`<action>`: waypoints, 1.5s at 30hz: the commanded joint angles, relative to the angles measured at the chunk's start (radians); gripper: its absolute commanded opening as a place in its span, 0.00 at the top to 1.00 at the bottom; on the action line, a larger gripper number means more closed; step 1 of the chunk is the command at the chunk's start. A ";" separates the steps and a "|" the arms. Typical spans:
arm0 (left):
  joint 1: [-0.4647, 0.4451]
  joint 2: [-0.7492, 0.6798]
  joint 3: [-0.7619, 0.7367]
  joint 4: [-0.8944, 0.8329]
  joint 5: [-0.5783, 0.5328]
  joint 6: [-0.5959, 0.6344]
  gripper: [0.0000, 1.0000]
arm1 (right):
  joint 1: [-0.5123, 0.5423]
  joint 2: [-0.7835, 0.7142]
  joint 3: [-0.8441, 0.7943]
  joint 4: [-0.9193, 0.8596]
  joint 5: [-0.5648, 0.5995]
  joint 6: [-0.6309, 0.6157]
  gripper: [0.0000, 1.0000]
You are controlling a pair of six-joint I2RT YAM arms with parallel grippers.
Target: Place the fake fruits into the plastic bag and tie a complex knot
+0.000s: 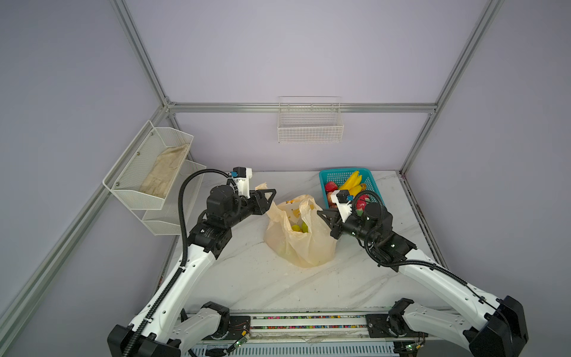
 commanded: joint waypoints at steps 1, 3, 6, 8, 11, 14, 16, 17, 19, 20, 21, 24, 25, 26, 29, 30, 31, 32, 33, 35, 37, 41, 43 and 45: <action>0.009 -0.099 0.015 0.094 -0.106 0.050 0.41 | -0.042 0.028 0.037 0.054 -0.088 0.093 0.95; 0.008 -0.144 -0.007 0.111 -0.108 0.085 0.36 | -0.058 0.055 0.055 0.058 -0.143 0.122 0.95; 0.008 -0.210 -0.036 0.115 -0.087 0.166 0.32 | -0.074 0.099 0.087 0.063 -0.200 0.144 0.96; 0.007 -0.242 -0.035 0.097 -0.035 0.240 0.30 | -0.082 0.131 0.110 0.063 -0.229 0.147 0.96; 0.007 -0.256 0.025 0.008 0.086 0.333 0.32 | -0.095 0.182 0.144 0.063 -0.265 0.151 0.97; -0.004 -0.239 0.086 -0.049 0.301 0.408 0.35 | -0.100 0.218 0.171 0.063 -0.290 0.153 0.97; -0.025 -0.216 0.111 -0.056 0.399 0.424 0.36 | -0.101 0.230 0.186 0.063 -0.301 0.148 0.97; -0.038 -0.199 0.122 -0.062 0.427 0.438 0.37 | -0.102 0.234 0.191 0.062 -0.309 0.146 0.97; -0.064 -0.165 0.146 -0.081 0.444 0.472 0.39 | -0.102 0.237 0.199 0.060 -0.319 0.143 0.97; -0.080 -0.142 0.165 -0.100 0.445 0.494 0.40 | -0.102 0.238 0.202 0.059 -0.324 0.140 0.98; -0.096 -0.119 0.182 -0.119 0.444 0.515 0.40 | -0.102 0.238 0.204 0.057 -0.327 0.139 0.98; -0.150 -0.039 0.244 -0.191 0.418 0.579 0.42 | -0.104 0.240 0.206 0.056 -0.333 0.136 0.98; -0.164 -0.011 0.264 -0.212 0.404 0.597 0.43 | -0.104 0.240 0.207 0.054 -0.335 0.133 0.98; -0.172 0.013 0.281 -0.230 0.387 0.610 0.43 | -0.104 0.240 0.207 0.053 -0.337 0.133 0.98; -0.175 0.066 0.320 -0.254 0.332 0.615 0.43 | -0.105 0.237 0.207 0.050 -0.340 0.130 0.98; -0.174 0.080 0.332 -0.263 0.323 0.617 0.43 | -0.105 0.236 0.206 0.051 -0.343 0.128 0.98; -0.174 0.094 0.343 -0.272 0.313 0.620 0.43 | -0.106 0.236 0.206 0.050 -0.344 0.126 0.98; -0.175 0.105 0.348 -0.276 0.299 0.623 0.42 | -0.105 0.236 0.205 0.049 -0.344 0.124 0.98; -0.174 0.113 0.351 -0.277 0.286 0.625 0.42 | -0.106 0.237 0.205 0.049 -0.346 0.123 0.98; -0.174 0.127 0.357 -0.278 0.249 0.626 0.42 | -0.106 0.240 0.206 0.048 -0.350 0.121 0.98; -0.174 0.136 0.365 -0.281 0.222 0.624 0.42 | -0.105 0.237 0.205 0.046 -0.349 0.120 0.98; -0.169 0.151 0.382 -0.276 0.196 0.604 0.41 | -0.105 0.231 0.201 0.048 -0.350 0.116 0.98; -0.158 0.150 0.382 -0.266 0.199 0.579 0.41 | -0.106 0.231 0.200 0.047 -0.345 0.115 0.98; -0.145 0.137 0.366 -0.252 0.203 0.556 0.41 | -0.106 0.231 0.200 0.045 -0.344 0.114 0.98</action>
